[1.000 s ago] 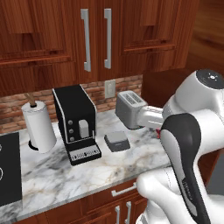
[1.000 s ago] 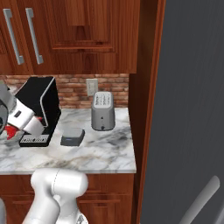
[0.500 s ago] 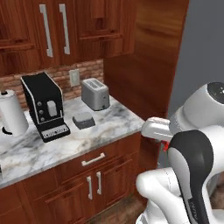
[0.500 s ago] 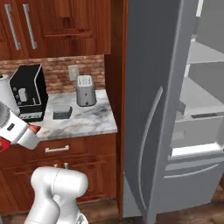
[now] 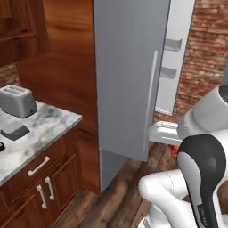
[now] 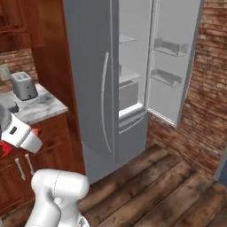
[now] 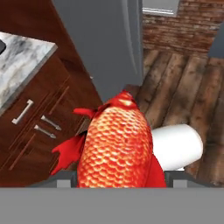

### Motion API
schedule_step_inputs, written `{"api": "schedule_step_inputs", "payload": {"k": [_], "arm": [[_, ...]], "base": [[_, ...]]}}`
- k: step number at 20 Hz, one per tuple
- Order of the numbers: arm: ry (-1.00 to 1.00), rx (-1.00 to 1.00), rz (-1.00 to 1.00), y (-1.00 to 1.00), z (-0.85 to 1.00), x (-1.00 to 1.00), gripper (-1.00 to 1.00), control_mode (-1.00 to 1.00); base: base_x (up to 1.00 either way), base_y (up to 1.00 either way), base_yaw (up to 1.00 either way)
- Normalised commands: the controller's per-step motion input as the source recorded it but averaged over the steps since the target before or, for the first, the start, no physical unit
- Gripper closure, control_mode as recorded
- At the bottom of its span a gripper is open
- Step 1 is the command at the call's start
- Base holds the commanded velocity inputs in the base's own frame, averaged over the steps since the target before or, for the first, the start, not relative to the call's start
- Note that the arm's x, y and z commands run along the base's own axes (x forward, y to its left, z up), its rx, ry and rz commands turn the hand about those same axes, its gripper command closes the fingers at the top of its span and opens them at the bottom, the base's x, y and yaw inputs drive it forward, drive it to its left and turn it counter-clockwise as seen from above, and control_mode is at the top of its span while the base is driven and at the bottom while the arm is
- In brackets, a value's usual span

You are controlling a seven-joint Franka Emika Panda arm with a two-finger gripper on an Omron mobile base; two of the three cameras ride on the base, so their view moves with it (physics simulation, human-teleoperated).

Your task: Take the fish from the fridge and place it on the digital scale on the counter by the fridge. Wait a few seconds for a reading, then move it to the plate on the dining counter.

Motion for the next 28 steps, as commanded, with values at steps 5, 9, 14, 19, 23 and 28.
{"api": "schedule_step_inputs", "payload": {"k": [5,9,14,19,23,28], "arm": [[0.0,0.0,0.0,0.0,0.0,0.0,1.0,1.0],[0.0,0.0,0.0,0.0,0.0,0.0,1.0,1.0],[0.0,0.0,0.0,0.0,0.0,0.0,1.0,1.0],[0.0,0.0,0.0,0.0,0.0,0.0,1.0,1.0],[0.0,0.0,0.0,0.0,0.0,0.0,1.0,1.0],[0.0,0.0,0.0,0.0,0.0,0.0,1.0,1.0]], "base": [[-0.68,0.1,-0.86],[-0.55,0.04,-0.88],[-0.22,-0.01,-0.83],[0.08,0.0,-0.71],[0.49,0.0,-0.68],[0.79,0.0,-0.62]]}}
